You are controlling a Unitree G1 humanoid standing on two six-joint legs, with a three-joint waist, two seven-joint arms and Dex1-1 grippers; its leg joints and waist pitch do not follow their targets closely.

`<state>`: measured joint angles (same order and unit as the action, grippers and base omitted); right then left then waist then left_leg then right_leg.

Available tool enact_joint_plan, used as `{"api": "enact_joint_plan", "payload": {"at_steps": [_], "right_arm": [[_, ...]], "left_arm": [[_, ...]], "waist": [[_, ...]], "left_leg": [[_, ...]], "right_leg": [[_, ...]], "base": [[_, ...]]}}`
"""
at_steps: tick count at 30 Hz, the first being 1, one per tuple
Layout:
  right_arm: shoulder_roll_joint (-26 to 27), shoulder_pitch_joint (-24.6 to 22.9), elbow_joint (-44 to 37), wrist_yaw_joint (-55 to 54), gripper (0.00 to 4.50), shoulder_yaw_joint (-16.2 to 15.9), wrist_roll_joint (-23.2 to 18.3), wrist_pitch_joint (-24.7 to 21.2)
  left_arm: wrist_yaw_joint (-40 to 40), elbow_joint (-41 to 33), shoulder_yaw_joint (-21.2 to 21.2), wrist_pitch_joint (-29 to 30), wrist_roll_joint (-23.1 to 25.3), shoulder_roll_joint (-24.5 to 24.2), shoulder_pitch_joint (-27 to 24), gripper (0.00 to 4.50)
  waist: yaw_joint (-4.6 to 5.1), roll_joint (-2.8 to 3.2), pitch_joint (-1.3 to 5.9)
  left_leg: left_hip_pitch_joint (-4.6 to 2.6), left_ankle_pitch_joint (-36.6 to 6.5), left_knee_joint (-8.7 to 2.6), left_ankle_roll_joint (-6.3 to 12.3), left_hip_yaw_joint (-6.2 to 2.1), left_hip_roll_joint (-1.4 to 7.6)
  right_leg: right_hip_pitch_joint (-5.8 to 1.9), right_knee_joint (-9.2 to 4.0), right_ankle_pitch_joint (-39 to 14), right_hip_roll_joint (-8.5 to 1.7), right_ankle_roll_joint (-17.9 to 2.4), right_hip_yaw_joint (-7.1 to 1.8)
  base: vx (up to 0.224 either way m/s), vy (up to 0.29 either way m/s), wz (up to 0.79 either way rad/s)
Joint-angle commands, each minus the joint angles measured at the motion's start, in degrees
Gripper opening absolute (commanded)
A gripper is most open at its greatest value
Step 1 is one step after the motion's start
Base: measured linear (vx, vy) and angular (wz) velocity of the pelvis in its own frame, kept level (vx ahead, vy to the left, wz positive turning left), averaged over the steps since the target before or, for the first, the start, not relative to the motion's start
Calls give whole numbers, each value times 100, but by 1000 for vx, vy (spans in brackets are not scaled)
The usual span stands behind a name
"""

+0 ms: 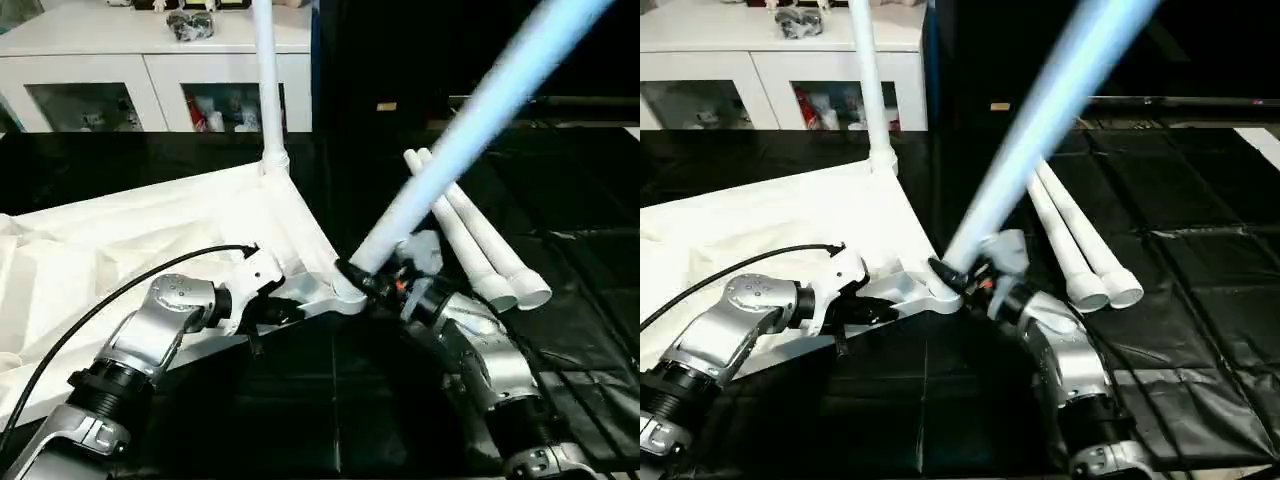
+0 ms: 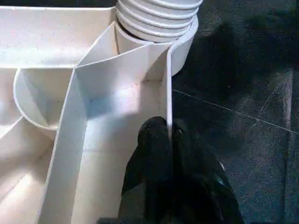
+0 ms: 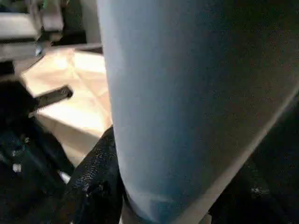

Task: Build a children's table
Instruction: Insert table leg to table base, then rotate leg to tighten

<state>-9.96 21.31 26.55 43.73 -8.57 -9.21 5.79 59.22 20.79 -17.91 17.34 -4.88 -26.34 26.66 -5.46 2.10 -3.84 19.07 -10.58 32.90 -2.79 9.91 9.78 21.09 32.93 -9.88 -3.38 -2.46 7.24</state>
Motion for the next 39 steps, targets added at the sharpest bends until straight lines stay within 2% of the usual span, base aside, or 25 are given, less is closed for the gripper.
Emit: {"api": "enact_joint_plan", "payload": {"at_steps": [1, 2, 4, 6, 7, 8, 9, 10, 12, 14, 18, 20, 21, 22, 23, 24, 25, 27, 28, 29, 31, 36, 38, 39], "right_arm": [[-260, -277, 519, 121, 193, -337, 592, -290], [-267, -172, 546, 220, 193, -410, 618, -322], [-273, 96, 637, 500, 193, -525, 597, -410], [-314, 287, 718, 785, 193, -628, 547, -455], [-327, 331, 739, 869, 193, -658, 535, -472], [-342, 373, 761, 954, 193, -688, 524, -488], [-367, 425, 778, 1105, 193, -729, 495, -556], [-382, 457, 787, 1205, 193, -756, 475, -606], [-452, 566, 903, 1759, 193, -869, 408, -727], [-509, 588, 975, 2023, 193, -950, 418, -715], [-581, 519, 999, 2509, 193, -1069, 347, -749], [-589, 478, 966, 2662, 193, -1095, 317, -765], [-590, 466, 951, 2698, 193, -1102, 311, -771], [-592, 455, 934, 2741, 193, -1109, 307, -773], [-582, 430, 899, 2767, 193, -1111, 292, -784], [-570, 406, 865, 2797, 193, -1104, 289, -787], [-547, 354, 790, 2835, 193, -1085, 250, -819], [-538, 338, 769, 2838, 193, -1074, 231, -830], [-533, 327, 754, 2839, 193, -1068, 215, -839], [-537, 301, 720, 2839, 193, -1074, 203, -843], [-531, 247, 661, 2815, 193, -1076, 185, -841], [-401, 240, 754, 2501, 193, -978, 225, -780], [-243, 324, 954, 1888, 193, -808, 347, -746], [-141, 391, 1102, 1429, 193, -681, 409, -715]], "left_arm": [[-84, 34, 188, -140, 39, -135, 66, 0], [-40, 4, 156, -162, 52, -152, 54, 0], [101, -74, 62, -223, 92, -210, 33, 0], [248, -126, -32, -293, 132, -269, 30, 0], [290, -136, -56, -303, 140, -284, 32, 0], [333, -144, -79, -309, 146, -298, 35, 0], [387, -156, -110, -333, 159, -315, 45, 0], [422, -163, -129, -351, 168, -327, 52, 0], [604, -143, -243, -459, 240, -407, 110, 0], [696, -110, -303, -531, 288, -448, 153, 0], [935, 23, -435, -723, 349, -468, 296, 0], [1039, 76, -472, -751, 345, -422, 380, 0], [1070, 93, -484, -759, 349, -410, 406, 0], [1094, 121, -494, -772, 360, -397, 433, 0], [1096, 190, -507, -790, 383, -365, 480, 0], [1097, 259, -518, -812, 402, -338, 524, 0], [1116, 367, -534, -848, 425, -296, 597, 0], [1126, 398, -537, -858, 430, -284, 621, 0], [1135, 415, -536, -865, 434, -278, 633, 0], [1154, 445, -530, -875, 439, -268, 656, 0], [1175, 495, -519, -886, 443, -253, 695, 0], [1062, 586, -437, -810, 427, -187, 734, 0], [870, 581, -284, -613, 346, -88, 720, 0], [776, 576, -210, -523, 310, -40, 713, 0]], "waist": [[10, -26, 246], [21, -62, 234], [44, -69, 214], [67, -120, 195], [59, -87, 200], [58, -82, 205], [74, -125, 175], [66, -113, 179], [67, -139, 170], [64, -139, 146], [26, -164, 138], [13, -147, 124], [5, -158, 131], [9, -165, 129], [0, -129, 115], [1, -134, 122], [-8, -102, 110], [-11, -130, 108], [-10, -103, 94], [-20, -104, 88], [-23, -104, 71], [-23, -72, 77], [-9, -74, 60], [13, -67, 42]], "left_leg": [[-51, -2101, -424, 150, -214, 360], [-50, -2110, -427, 161, -207, 360], [-51, -2146, -422, 171, -217, 348], [-56, -2190, -429, 177, -221, 351], [-60, -2209, -431, 173, -226, 365], [-63, -2221, -439, 168, -229, 374], [-60, -2262, -460, 163, -227, 389], [-64, -2289, -462, 160, -235, 388], [-53, -2235, -491, 189, -230, 409], [-34, -2198, -503, 210, -226, 424], [-57, -2009, -519, 250, -195, 434], [-60, -1910, -528, 263, -181, 448], [-74, -1854, -527, 268, -164, 455], [-57, -1812, -531, 277, -163, 457], [-49, -1779, -534, 277, -159, 456], [-32, -1701, -534, 287, -163, 462], [-22, -1674, -539, 289, -165, 464], [-31, -1687, -543, 289, -161, 468], [-19, -1721, -546, 287, -165, 463], [-26, -1779, -547, 283, -169, 457], [-27, -1811, -555, 276, -175, 462], [-26, -1860, -572, 235, -189, 474], [-29, -1968, -584, 206, -196, 469], [-53, -2092, -589, 127, -210, 460]], "right_leg": [[-91, -662, -3656, -678, -237, -400], [-80, -676, -3706, -675, -217, -402], [-70, -688, -3882, -681, -171, -388], [-62, -715, -3981, -682, -117, -391], [-57, -701, -3942, -688, -135, -403], [-57, -696, -3888, -687, -152, -405], [-46, -702, -3815, -674, -176, -413], [-51, -687, -3793, -677, -196, -413], [-65, -657, -3531, -670, -290, -439], [-62, -629, -3376, -675, -374, -455], [-63, -592, -2956, -670, -556, -511], [-58, -556, -2685, -658, -670, -528], [-59, -537, -2503, -653, -757, -536], [-75, -519, -2420, -653, -798, -537], [-77, -507, -2301, -649, -848, -538], [-101, -480, -2127, -654, -889, -540], [-106, -471, -2032, -654, -916, -539], [-115, -468, -2024, -660, -948, -541], [-119, -474, -2086, -662, -948, -538], [-129, -506, -2364, -686, -894, -539], [-120, -532, -2545, -690, -832, -542], [-117, -546, -2670, -702, -812, -545], [-107, -569, -2918, -709, -756, -544], [-78, -603, -3224, -732, -720, -538]], "base": [[0, 0, 0], [0, 0, 0], [0, 0, 0], [0, 0, 0], [0, 0, 0], [0, 0, 0], [0, 0, 0], [0, 0, 0], [0, 0, 0], [0, 0, 0], [0, 0, 0], [0, 0, 0], [0, 0, 0], [0, 0, 0], [0, 0, 0], [0, 0, 0], [0, 0, 0], [0, 0, 0], [0, 0, 0], [0, 0, 0], [0, 0, 0], [0, 0, 0], [0, 0, 0], [0, 0, 0]]}}
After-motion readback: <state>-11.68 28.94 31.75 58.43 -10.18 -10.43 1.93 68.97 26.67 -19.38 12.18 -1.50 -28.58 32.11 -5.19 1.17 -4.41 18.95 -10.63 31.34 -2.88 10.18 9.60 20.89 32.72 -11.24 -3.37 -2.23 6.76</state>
